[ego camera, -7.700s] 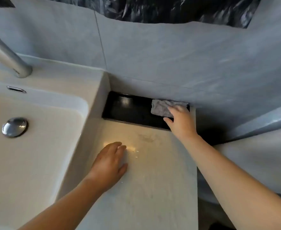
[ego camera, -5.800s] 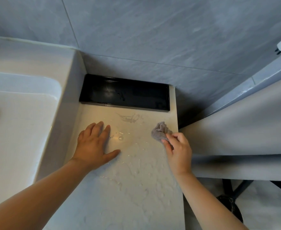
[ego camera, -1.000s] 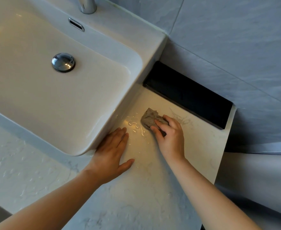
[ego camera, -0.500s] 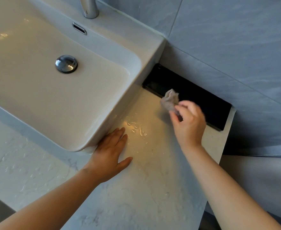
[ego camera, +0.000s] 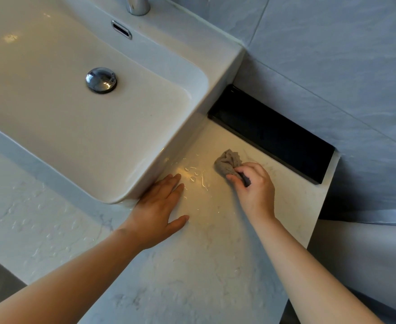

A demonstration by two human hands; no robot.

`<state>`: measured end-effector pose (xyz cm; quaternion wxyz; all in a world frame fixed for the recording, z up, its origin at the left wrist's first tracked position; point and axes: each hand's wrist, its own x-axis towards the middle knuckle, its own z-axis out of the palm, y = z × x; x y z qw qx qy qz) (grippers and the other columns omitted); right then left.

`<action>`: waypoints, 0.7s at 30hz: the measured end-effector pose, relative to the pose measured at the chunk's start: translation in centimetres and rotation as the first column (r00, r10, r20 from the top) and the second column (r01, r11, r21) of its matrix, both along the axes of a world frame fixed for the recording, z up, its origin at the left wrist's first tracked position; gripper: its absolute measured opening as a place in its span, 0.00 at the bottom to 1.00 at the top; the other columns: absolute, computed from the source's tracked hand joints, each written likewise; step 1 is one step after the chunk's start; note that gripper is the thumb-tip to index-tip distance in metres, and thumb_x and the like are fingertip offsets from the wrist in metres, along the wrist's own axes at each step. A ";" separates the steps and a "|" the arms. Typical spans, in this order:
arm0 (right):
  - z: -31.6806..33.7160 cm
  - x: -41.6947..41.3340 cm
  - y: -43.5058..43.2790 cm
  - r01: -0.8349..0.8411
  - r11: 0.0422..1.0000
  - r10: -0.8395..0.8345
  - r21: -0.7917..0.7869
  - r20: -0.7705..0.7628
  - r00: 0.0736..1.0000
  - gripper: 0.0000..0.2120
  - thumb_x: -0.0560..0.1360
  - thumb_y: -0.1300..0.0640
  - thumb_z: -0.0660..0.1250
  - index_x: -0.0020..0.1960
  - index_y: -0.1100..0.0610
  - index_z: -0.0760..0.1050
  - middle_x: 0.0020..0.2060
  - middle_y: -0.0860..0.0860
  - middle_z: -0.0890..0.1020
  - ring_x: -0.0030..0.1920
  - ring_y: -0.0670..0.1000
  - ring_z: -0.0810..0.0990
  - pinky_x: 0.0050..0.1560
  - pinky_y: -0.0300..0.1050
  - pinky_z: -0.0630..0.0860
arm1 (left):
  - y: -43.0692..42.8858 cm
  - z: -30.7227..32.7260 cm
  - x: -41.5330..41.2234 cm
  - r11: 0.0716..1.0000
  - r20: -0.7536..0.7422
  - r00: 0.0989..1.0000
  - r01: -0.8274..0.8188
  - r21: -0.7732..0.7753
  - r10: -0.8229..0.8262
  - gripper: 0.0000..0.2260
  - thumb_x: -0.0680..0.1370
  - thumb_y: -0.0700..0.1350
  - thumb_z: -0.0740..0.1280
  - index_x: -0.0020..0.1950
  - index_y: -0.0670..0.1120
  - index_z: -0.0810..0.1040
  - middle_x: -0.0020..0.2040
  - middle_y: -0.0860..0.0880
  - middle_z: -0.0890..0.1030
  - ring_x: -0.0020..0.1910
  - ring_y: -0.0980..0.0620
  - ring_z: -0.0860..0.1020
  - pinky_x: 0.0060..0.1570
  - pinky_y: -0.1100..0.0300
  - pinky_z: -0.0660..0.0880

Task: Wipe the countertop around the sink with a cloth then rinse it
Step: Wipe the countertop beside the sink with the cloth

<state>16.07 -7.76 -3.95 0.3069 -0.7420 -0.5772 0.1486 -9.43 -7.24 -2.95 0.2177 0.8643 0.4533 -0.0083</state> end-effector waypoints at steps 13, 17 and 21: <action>0.1 -3.1 10.5 0.032 0.998 -0.034 0.060 0.033 0.999 0.15 0.72 0.54 0.71 0.57 0.55 0.81 0.49 0.52 0.83 0.50 0.55 0.78 0.49 0.45 0.73 | 0.2 -0.3 -0.5 0.999 -0.005 0.999 0.035 0.004 -0.035 0.35 0.77 0.67 0.47 0.73 0.44 0.67 0.75 0.46 0.64 0.73 0.49 0.61 0.68 0.46 0.61; -0.5 -4.5 9.0 0.009 0.997 -0.004 0.071 -0.071 0.997 0.13 0.72 0.55 0.71 0.56 0.56 0.81 0.43 0.50 0.80 0.45 0.51 0.78 0.45 0.43 0.75 | 0.3 -0.3 -0.6 0.995 -0.031 0.997 0.072 0.074 -0.069 0.32 0.75 0.63 0.55 0.71 0.42 0.69 0.73 0.44 0.67 0.71 0.46 0.67 0.67 0.46 0.62; -0.2 -6.3 5.6 -0.160 0.986 0.163 0.048 -0.088 0.983 0.13 0.72 0.55 0.72 0.55 0.55 0.82 0.41 0.49 0.79 0.44 0.50 0.76 0.43 0.43 0.75 | -0.4 0.6 -1.7 0.985 -0.065 0.990 0.130 0.117 -0.123 0.29 0.76 0.59 0.54 0.68 0.41 0.73 0.69 0.43 0.73 0.67 0.44 0.72 0.64 0.47 0.66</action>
